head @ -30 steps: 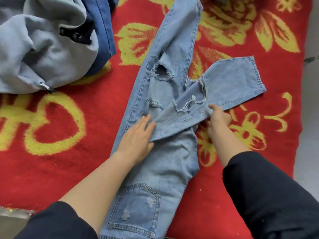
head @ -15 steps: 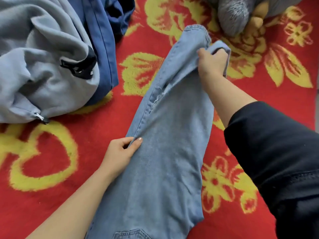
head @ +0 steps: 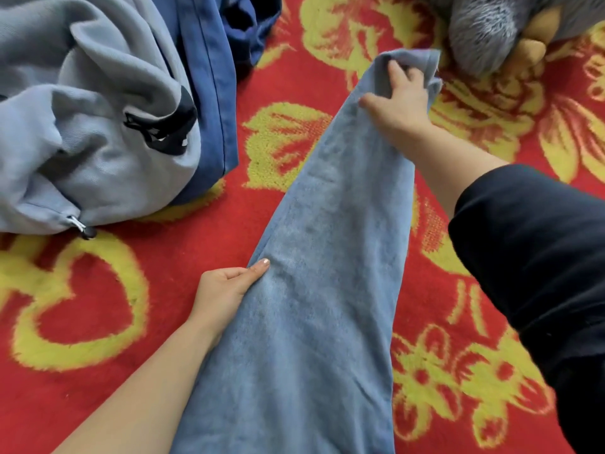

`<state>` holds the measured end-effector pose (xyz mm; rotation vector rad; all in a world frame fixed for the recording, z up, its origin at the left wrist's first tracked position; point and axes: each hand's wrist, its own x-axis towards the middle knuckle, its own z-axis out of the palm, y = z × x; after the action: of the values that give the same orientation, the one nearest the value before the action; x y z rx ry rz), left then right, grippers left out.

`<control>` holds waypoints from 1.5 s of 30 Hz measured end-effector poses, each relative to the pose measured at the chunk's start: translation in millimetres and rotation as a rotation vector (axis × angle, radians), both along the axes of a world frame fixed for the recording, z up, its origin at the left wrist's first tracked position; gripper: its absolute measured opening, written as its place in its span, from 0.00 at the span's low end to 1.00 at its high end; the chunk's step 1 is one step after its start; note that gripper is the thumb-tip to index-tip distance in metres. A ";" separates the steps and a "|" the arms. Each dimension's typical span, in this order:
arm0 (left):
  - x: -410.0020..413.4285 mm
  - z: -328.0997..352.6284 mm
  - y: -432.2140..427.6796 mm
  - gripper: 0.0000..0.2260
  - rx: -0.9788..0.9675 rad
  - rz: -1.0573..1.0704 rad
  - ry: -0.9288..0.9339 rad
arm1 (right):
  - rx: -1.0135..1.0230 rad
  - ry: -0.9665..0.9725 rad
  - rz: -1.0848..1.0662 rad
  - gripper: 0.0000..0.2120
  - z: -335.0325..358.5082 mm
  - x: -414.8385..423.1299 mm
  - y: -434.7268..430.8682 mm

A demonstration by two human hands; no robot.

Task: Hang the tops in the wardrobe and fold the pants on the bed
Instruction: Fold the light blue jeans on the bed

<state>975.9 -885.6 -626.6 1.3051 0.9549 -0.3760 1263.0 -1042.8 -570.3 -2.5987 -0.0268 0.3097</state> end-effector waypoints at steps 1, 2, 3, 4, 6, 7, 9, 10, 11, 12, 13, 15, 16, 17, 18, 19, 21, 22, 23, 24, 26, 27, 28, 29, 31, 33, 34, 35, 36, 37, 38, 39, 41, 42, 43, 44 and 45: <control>0.9 -1.3 0.4 0.19 0.000 0.005 0.009 | -0.015 -0.028 -0.006 0.36 2.2 7.8 1.1; 1.5 -3.9 0.9 0.19 -0.001 0.008 0.017 | -0.012 -0.033 -0.014 0.36 3.3 14.7 2.3; 2.3 -5.2 1.3 0.19 -0.005 0.011 0.026 | 0.000 -0.009 -0.017 0.36 2.5 20.0 3.2; 3.2 -6.5 1.2 0.18 -0.004 0.012 0.031 | 0.011 0.039 -0.007 0.36 0.2 22.6 3.4; 3.9 -9.8 1.5 0.20 0.017 0.001 0.034 | 0.002 0.129 0.043 0.35 -10.4 17.9 1.5; 4.3 -10.3 1.9 0.20 0.021 -0.001 0.035 | -0.024 0.137 0.067 0.34 -17.6 11.6 -0.4; 3.7 -11.3 3.7 0.19 0.004 -0.003 0.037 | -0.114 0.088 0.100 0.32 -29.9 -6.8 -6.3; 2.8 -12.5 4.8 0.21 -0.001 -0.004 0.034 | -0.164 0.055 0.115 0.31 -34.5 -18.3 -9.9; 2.0 -12.8 5.7 0.24 -0.008 -0.004 0.031 | -0.207 0.029 0.130 0.30 -38.4 -30.6 -14.5; 1.3 -12.6 6.2 0.26 -0.013 -0.004 0.025 | -0.243 0.014 0.142 0.29 -41.8 -43.6 -19.6; 0.9 -11.9 6.4 0.26 -0.009 -0.006 0.019 | -0.276 0.013 0.156 0.29 -45.2 -57.9 -24.8; -0.4 -10.0 5.6 0.22 -0.004 -0.020 0.018 | -0.327 0.049 0.191 0.29 -52.2 -93.4 -33.3; -1.5 -8.3 5.3 0.21 -0.012 -0.027 0.010 | -0.330 0.073 0.198 0.29 -55.3 -114.1 -36.2; -3.4 -6.7 4.9 0.19 -0.029 -0.034 -0.005 | -0.320 0.092 0.200 0.29 -57.8 -135.9 -38.4; -6.7 -5.7 4.1 0.16 -0.045 -0.037 -0.021 | -0.308 0.110 0.199 0.29 -59.6 -158.5 -40.0; -10.7 -4.7 3.5 0.14 -0.046 -0.043 -0.034 | -0.299 0.126 0.205 0.30 -60.8 -181.7 -41.1; -26.0 -1.8 1.3 0.11 0.000 -0.072 -0.040 | -0.301 0.153 0.230 0.30 -60.9 -231.4 -42.8; -34.6 -3.2 1.7 0.10 0.037 -0.081 -0.036 | -0.300 0.163 0.244 0.30 -62.0 -251.3 -42.2; -46.6 -4.0 1.8 0.08 0.074 -0.097 -0.023 | -0.292 0.177 0.245 0.31 -61.9 -272.3 -42.1; -62.0 -2.5 1.8 0.08 0.108 -0.123 -0.010 | -0.284 0.190 0.234 0.31 -59.7 -294.8 -42.9; -92.2 -0.5 4.7 0.09 0.155 -0.171 0.004 | -0.284 0.208 0.219 0.31 -55.1 -334.2 -44.8; -106.3 0.3 7.6 0.10 0.163 -0.184 0.008 | -0.293 0.216 0.214 0.31 -53.3 -352.5 -45.5; -120.3 1.2 10.7 0.10 0.167 -0.194 0.013 | -0.304 0.227 0.211 0.31 -51.5 -371.3 -45.8; -134.6 1.3 14.4 0.09 0.170 -0.212 0.018 | -0.313 0.237 0.199 0.31 -49.9 -390.3 -46.6; -165.1 0.5 22.6 0.06 0.179 -0.265 0.037 | -0.323 0.237 0.147 0.30 -46.6 -430.7 -47.8; -196.9 1.4 31.7 0.05 0.192 -0.309 0.098 | -0.317 0.215 0.061 0.29 -41.9 -474.1 -44.9; -211.7 2.5 35.8 0.04 0.205 -0.325 0.127 | -0.301 0.204 -0.006 0.30 -38.9 -495.8 -42.0; -225.7 4.6 39.3 0.04 0.237 -0.347 0.150 | -0.268 0.199 -0.103 0.32 -35.6 -516.5 -38.3; -238.8 7.5 41.4 0.05 0.305 -0.376 0.164 | -0.221 0.201 -0.233 0.35 -32.3 -535.3 -34.4; -251.0 11.3 41.8 0.07 0.398 -0.402 0.171 | -0.168 0.211 -0.382 0.37 -29.6 -551.5 -30.4; -262.9 16.0 40.3 0.09 0.490 -0.414 0.171 | -0.103 0.238 -0.534 0.39 -28.1 -565.3 -27.3; -273.9 20.1 37.6 0.11 0.549 -0.413 0.159 | -0.019 0.284 -0.671 0.39 -28.0 -576.3 -25.1; -292.2 24.7 29.7 0.17 0.553 -0.400 0.116 | 0.191 0.410 -0.862 0.33 -30.4 -592.2 -22.5; -298.3 25.5 26.1 0.19 0.527 -0.412 0.111 | 0.291 0.468 -0.897 0.28 -30.6 -597.4 -22.2; -302.2 25.7 23.0 0.20 0.495 -0.439 0.127 | 0.368 0.513 -0.892 0.23 -29.7 -600.6 -23.1; -304.1 25.1 21.8 0.19 0.481 -0.492 0.160 | 0.424 0.541 -0.872 0.18 -28.5 -602.3 -24.9; -305.3 24.6 22.5 0.16 0.494 -0.571 0.198 | 0.469 0.556 -0.855 0.15 -26.9 -603.4 -27.3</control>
<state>670.7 -863.1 -602.0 2.0286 0.8529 -0.7505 659.6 -1070.1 -597.3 -1.7747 1.0321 0.5906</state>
